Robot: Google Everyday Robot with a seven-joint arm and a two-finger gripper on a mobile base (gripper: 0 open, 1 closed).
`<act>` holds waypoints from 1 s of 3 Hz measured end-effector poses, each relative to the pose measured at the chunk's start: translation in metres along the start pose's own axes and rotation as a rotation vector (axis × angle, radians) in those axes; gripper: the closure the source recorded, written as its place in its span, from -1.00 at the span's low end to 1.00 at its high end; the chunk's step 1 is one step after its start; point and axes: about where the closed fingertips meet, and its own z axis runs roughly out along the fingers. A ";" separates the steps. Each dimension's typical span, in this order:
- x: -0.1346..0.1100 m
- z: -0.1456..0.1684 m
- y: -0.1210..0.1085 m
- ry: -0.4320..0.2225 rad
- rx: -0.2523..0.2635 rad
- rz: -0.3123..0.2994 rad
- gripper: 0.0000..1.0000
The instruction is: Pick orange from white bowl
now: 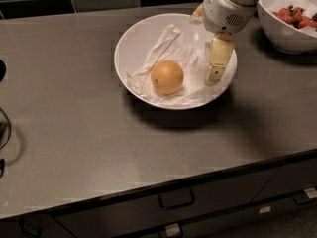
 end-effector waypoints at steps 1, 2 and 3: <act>-0.021 0.015 -0.018 -0.037 -0.010 -0.057 -1.00; -0.030 0.032 -0.028 -0.069 -0.026 -0.080 -0.90; -0.023 0.044 -0.022 -0.110 -0.055 -0.062 -0.86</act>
Offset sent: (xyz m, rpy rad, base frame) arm 0.0419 0.0494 -0.0244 0.0642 0.0321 0.1389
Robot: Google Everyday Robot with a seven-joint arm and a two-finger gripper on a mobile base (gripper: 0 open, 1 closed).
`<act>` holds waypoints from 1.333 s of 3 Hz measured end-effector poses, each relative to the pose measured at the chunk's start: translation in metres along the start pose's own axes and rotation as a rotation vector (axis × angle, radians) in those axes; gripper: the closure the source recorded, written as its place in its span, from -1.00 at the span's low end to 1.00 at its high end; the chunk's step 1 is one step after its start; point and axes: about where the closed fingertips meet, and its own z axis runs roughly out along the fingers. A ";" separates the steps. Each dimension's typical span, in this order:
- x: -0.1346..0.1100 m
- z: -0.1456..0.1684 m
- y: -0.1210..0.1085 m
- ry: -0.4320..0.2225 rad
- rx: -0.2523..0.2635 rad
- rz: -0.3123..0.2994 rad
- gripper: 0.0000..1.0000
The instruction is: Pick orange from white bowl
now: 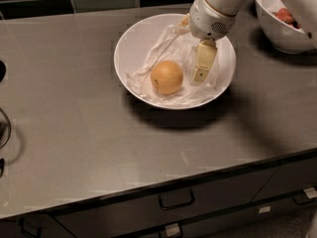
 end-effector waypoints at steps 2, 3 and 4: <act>0.008 0.015 0.012 -0.053 -0.041 0.031 -0.86; 0.008 0.015 0.012 -0.053 -0.042 0.031 -1.00; 0.008 0.015 0.012 -0.053 -0.042 0.031 -1.00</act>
Offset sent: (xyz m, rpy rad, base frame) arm -0.0089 0.0011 -0.0256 0.0589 0.0890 0.0240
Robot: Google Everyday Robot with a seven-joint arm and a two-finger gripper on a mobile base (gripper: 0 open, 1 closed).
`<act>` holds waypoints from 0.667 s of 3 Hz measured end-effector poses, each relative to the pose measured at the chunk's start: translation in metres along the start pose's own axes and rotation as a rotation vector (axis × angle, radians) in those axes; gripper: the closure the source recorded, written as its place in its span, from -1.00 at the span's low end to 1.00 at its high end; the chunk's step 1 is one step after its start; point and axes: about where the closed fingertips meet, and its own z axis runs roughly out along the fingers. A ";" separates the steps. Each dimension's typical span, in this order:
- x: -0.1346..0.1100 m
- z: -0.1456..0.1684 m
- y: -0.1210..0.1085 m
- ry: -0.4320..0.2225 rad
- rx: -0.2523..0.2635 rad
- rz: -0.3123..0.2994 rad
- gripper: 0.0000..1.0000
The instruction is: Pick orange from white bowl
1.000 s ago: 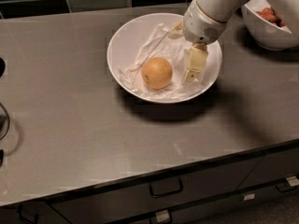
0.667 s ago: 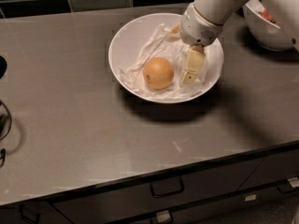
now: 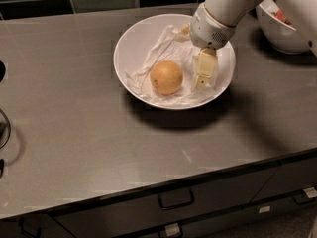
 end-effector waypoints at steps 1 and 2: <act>0.002 0.013 -0.008 -0.012 -0.011 0.001 -1.00; 0.001 0.026 -0.017 -0.024 -0.030 -0.009 -0.88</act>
Offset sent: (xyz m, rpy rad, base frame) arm 0.0286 0.0172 -0.0303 0.0210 0.0516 0.0497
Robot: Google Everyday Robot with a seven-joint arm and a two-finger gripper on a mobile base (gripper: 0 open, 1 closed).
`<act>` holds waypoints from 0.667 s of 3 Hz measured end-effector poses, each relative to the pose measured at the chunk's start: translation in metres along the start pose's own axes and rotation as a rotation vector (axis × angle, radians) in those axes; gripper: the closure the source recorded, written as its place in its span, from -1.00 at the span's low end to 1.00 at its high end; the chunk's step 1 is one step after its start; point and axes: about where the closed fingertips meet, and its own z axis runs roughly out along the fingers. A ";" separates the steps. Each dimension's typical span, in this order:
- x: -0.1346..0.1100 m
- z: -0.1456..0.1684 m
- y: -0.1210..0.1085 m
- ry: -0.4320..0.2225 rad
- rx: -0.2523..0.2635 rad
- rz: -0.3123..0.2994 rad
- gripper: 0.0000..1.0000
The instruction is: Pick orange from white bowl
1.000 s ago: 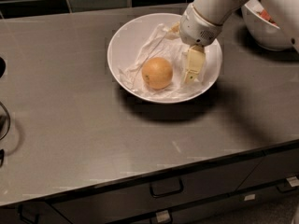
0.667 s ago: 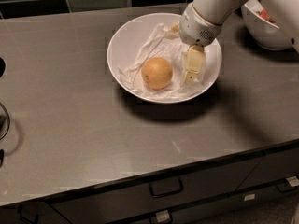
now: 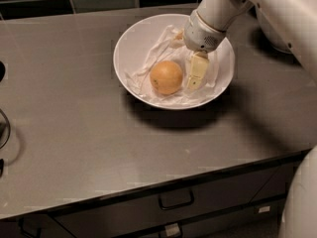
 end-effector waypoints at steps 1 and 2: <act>-0.007 0.011 -0.005 -0.015 -0.024 -0.020 -0.80; -0.019 0.015 -0.007 -0.022 -0.042 -0.045 -0.80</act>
Offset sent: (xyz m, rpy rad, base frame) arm -0.0027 0.0345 0.0007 0.0002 0.0360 0.1001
